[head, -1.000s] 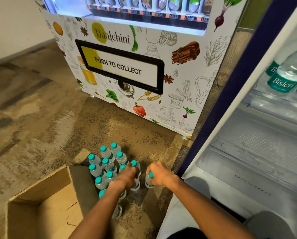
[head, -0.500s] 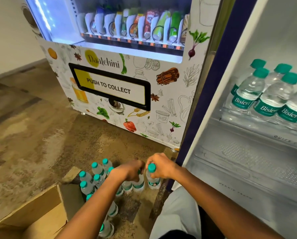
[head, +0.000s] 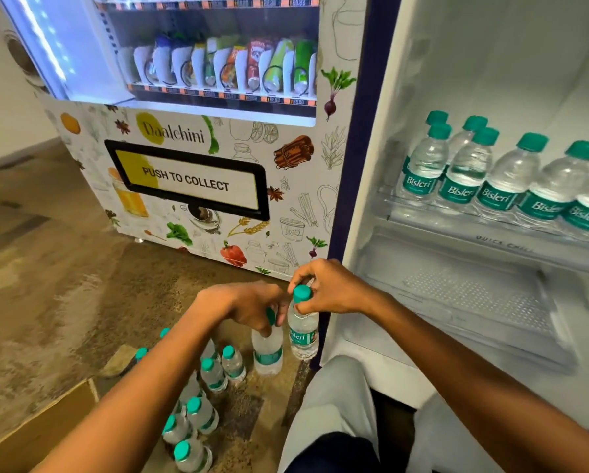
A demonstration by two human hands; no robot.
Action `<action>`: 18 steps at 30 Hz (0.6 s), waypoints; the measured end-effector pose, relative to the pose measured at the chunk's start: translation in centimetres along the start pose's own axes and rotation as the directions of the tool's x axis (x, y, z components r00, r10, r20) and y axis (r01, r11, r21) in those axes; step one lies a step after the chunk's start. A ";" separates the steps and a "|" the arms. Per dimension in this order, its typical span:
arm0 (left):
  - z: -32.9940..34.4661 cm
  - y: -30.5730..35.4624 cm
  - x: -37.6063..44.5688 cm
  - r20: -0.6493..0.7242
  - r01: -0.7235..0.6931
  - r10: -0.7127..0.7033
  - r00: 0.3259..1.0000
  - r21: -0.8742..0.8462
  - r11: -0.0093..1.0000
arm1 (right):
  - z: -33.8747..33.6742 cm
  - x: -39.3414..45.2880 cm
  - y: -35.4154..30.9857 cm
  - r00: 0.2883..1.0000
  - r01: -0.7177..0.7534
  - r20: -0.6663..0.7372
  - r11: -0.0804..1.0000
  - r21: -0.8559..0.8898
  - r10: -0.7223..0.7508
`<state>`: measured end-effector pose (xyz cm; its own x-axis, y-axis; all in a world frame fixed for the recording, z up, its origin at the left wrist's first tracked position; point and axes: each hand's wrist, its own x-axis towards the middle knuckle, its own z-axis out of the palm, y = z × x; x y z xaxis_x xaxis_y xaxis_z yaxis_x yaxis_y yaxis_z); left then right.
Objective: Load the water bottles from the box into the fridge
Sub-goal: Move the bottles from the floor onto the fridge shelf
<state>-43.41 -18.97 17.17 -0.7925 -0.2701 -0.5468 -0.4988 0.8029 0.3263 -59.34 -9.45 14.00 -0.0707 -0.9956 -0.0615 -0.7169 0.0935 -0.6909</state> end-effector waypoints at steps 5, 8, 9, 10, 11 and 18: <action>-1.9 3.5 -1.2 -0.050 -0.123 0.125 0.991 0.039 0.992 | -3.7 -3.6 -1.0 0.999 0.025 -0.025 1.000 0.010 -0.025; -3.2 5.9 -1.7 -0.135 -0.176 0.183 0.974 0.060 0.983 | -6.3 -6.0 -1.8 0.999 0.039 -0.039 0.999 0.016 -0.038; -3.6 6.8 -1.8 -0.164 -0.201 0.211 0.964 0.077 0.977 | -7.3 -6.8 -2.0 0.998 0.041 -0.048 0.999 0.018 -0.040; -4.1 7.7 -1.9 -0.185 -0.226 0.240 0.953 0.094 0.970 | -8.1 -7.6 -2.1 0.997 0.045 -0.059 0.999 0.023 -0.043; -4.6 8.6 -1.9 -0.203 -0.251 0.270 0.941 0.113 0.961 | -9.0 -8.4 -2.2 0.997 0.046 -0.071 0.998 0.030 -0.044; -7.2 13.8 -1.5 -0.343 -0.394 0.438 0.831 0.193 0.899 | -14.9 -13.3 -1.8 0.984 0.069 -0.173 0.994 0.088 -0.052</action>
<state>-51.66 -11.33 28.05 -0.9974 -0.0548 -0.0469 -0.0681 0.9305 0.3599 -67.40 3.72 26.81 -0.1517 -0.9833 0.1002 -0.6559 0.0243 -0.7545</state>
